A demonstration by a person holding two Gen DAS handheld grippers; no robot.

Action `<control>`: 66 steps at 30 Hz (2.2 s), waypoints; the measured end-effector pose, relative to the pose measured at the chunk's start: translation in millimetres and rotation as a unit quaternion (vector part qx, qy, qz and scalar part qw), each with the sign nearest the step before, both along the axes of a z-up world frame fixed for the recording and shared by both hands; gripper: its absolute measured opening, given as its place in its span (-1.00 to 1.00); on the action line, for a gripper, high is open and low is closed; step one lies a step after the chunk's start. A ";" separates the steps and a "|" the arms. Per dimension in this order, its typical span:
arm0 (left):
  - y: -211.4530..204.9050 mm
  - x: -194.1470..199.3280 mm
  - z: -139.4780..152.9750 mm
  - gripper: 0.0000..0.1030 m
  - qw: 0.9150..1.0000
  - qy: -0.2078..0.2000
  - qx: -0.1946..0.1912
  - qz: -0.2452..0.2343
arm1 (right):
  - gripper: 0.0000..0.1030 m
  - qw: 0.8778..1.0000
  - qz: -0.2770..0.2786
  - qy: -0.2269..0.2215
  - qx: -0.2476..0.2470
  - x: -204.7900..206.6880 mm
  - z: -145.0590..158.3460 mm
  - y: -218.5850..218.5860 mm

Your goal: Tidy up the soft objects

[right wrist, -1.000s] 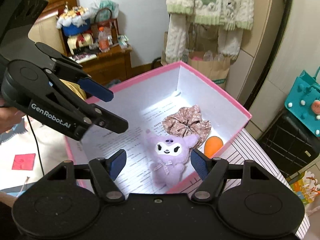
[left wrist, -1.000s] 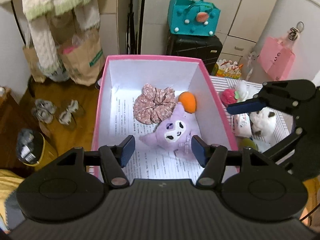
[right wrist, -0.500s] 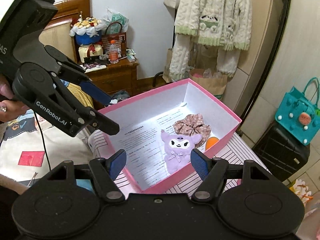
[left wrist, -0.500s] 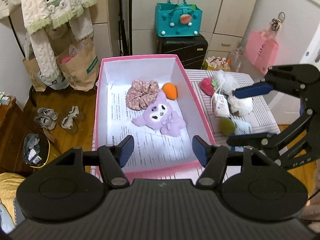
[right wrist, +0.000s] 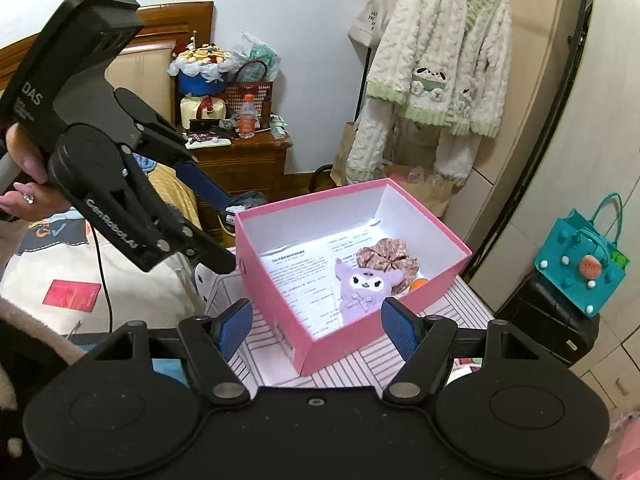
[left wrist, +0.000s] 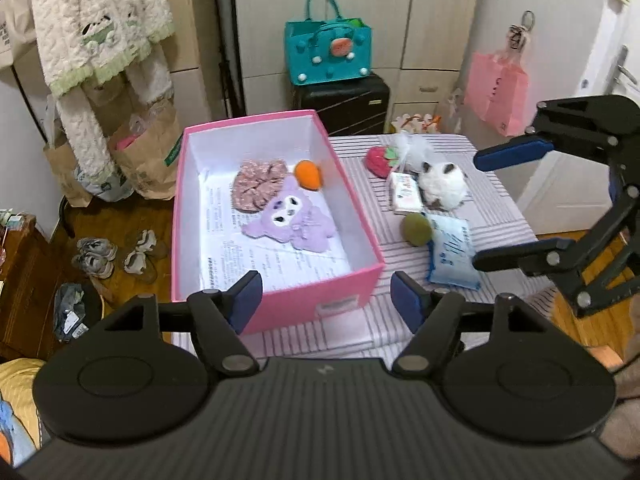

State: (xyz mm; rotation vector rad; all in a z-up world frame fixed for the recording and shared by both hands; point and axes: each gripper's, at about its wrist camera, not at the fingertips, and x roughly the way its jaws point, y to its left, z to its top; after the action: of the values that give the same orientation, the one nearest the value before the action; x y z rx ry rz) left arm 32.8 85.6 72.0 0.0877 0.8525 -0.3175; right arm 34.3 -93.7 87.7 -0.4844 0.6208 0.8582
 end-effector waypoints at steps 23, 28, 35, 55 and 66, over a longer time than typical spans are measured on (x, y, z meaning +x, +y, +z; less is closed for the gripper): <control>-97.2 -27.2 -34.1 0.44 0.993 0.046 0.032 -0.106 | 0.48 0.999 -0.041 0.031 0.013 -38.5 -48.8 -81.4; -119.5 -13.0 -46.8 0.44 0.990 0.067 0.030 -0.122 | 0.48 0.997 -0.059 0.049 0.032 -25.1 -63.7 -106.4; -144.9 9.7 -73.1 0.44 0.986 0.080 0.008 -0.143 | 0.49 0.993 -0.080 0.068 0.061 8.6 -93.5 -141.1; -155.9 73.3 -163.5 0.13 0.984 0.154 -0.084 -0.044 | 0.49 0.985 -0.065 0.122 0.106 127.3 -196.5 -164.4; -151.7 61.9 -179.7 -0.37 0.982 0.140 -0.129 -0.018 | 0.49 0.974 -0.080 0.167 0.132 146.8 -214.7 -172.3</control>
State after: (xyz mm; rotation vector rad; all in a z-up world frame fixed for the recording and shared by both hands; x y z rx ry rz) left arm 94.7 -66.1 -107.6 -0.1871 1.0819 -0.4797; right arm 181.1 -266.0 -127.1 -0.0447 0.8283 0.8600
